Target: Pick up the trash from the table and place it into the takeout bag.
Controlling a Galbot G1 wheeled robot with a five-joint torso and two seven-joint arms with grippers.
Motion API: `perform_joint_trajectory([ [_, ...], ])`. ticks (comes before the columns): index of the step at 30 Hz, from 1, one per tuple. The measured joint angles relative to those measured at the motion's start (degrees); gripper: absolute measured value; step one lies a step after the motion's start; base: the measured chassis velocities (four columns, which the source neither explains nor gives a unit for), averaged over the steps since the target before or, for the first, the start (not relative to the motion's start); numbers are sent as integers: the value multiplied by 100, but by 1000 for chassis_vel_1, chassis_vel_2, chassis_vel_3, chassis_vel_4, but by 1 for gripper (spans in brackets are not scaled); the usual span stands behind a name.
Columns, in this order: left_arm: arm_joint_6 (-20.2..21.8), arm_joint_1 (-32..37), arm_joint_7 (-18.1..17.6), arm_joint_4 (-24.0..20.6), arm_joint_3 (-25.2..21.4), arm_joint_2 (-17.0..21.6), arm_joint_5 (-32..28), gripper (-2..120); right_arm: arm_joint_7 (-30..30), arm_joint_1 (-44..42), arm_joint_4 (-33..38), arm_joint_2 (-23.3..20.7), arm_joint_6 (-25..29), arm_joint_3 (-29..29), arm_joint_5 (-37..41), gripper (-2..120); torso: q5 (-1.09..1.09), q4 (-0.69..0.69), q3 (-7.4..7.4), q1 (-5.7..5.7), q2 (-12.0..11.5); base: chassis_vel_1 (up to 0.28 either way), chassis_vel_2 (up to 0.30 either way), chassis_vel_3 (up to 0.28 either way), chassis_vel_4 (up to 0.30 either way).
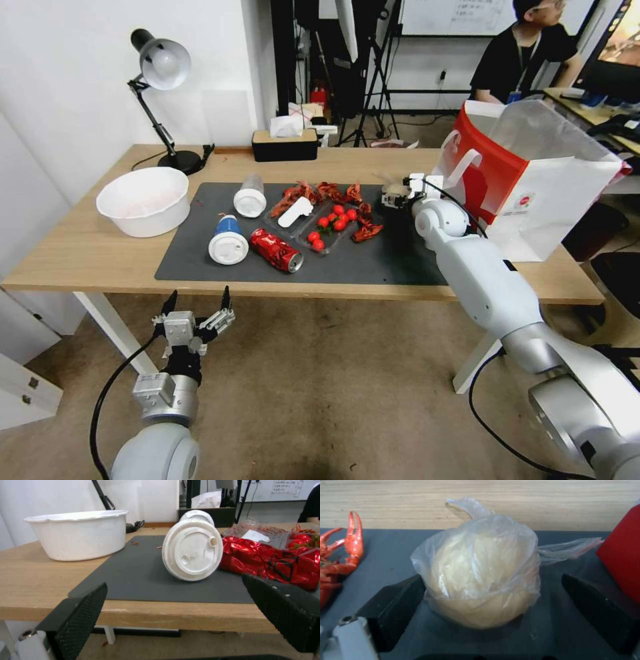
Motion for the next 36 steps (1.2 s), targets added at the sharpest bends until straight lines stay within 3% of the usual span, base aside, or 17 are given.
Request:
perform_joint_trajectory([
  [5,0,-2,0,0,4,3,-1,100,-47,30,-128,30,3,-2,-18,89,0,1,-1,0,0,0,0,0,0],
  [6,-1,-3,0,1,4,6,-2,100,-70,47,-186,45,7,-2,-23,78,0,1,-1,0,0,0,0,0,0],
  [9,-1,-4,0,1,5,9,-3,100,-81,58,-217,52,10,-2,-26,75,0,0,0,0,0,0,0,0,0],
  [10,-1,-5,0,3,5,10,-4,100,-90,65,-237,57,13,-2,-27,65,0,1,-1,0,0,0,0,0,0],
  [11,-1,-5,0,3,5,10,-4,100,-90,65,-237,57,13,-2,-27,65,0,1,-1,0,0,0,0,0,0],
  [12,-1,-6,0,8,4,15,-5,100,-111,87,-301,72,29,0,-29,56,0,0,0,0,0,0,0,0,0],
  [15,-1,-6,0,9,4,16,-5,100,-117,91,-315,76,33,0,-29,55,0,0,0,0,0,0,0,0,0],
  [17,-2,-7,0,12,4,18,-7,100,-138,99,-347,81,53,0,-30,38,0,1,0,0,0,0,0,0,0],
  [20,-2,-7,0,14,4,18,-8,100,-154,100,-354,83,65,1,-30,31,0,0,0,0,0,0,0,0,0],
  [23,-3,-11,-1,24,9,17,-8,100,-178,93,-352,82,112,3,-37,15,0,1,-1,0,0,0,0,0,0],
  [27,-3,-18,-2,30,17,17,-8,100,-196,56,-285,55,148,4,-51,8,0,0,-1,0,0,0,0,0,0],
  [36,-3,-21,-2,36,47,5,-2,100,-199,2,-106,-35,157,6,-55,8,0,0,0,0,0,0,0,0,0],
])
